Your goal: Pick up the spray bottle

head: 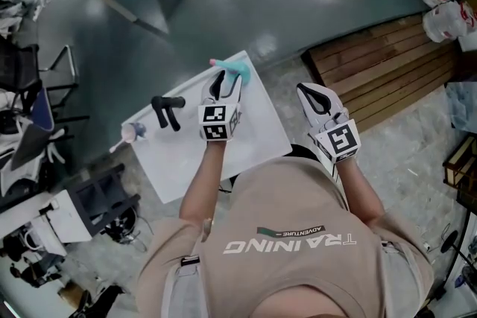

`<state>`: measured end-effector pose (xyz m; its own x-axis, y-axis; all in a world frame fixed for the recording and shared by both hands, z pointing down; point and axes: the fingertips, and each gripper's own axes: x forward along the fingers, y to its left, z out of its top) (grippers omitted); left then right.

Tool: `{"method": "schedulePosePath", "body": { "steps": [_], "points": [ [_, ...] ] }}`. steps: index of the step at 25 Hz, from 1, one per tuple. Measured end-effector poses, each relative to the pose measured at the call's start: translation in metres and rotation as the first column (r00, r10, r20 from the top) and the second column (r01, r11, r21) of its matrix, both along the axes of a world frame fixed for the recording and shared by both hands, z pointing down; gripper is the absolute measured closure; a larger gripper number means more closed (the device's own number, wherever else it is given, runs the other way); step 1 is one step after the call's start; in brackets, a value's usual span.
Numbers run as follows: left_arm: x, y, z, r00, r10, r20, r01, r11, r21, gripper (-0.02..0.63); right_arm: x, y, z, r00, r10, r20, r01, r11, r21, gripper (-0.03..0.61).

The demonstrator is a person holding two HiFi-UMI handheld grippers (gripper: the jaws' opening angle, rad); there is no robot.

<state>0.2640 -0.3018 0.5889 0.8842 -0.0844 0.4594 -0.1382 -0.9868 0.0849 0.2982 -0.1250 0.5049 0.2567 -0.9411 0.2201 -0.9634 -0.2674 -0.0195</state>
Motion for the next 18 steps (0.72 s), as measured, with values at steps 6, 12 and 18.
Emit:
{"method": "schedulePosePath", "body": {
  "steps": [6,12,18],
  "points": [
    [0.011,-0.002,0.011,1.000,0.002,0.009,-0.002,1.000,0.000,0.413,0.007,0.006,0.010,1.000,-0.002,0.010,0.002,1.000,-0.028,0.577],
    [0.021,-0.006,0.012,1.000,-0.008,-0.013,0.008,1.000,0.020,0.417,0.008,0.008,0.017,1.000,0.004,0.029,-0.003,0.999,-0.047,0.575],
    [0.029,-0.007,0.014,0.998,-0.022,-0.062,0.023,1.000,0.015,0.419,0.005,0.007,0.025,0.999,-0.008,0.038,0.011,0.998,-0.067,0.575]
  ]
}}
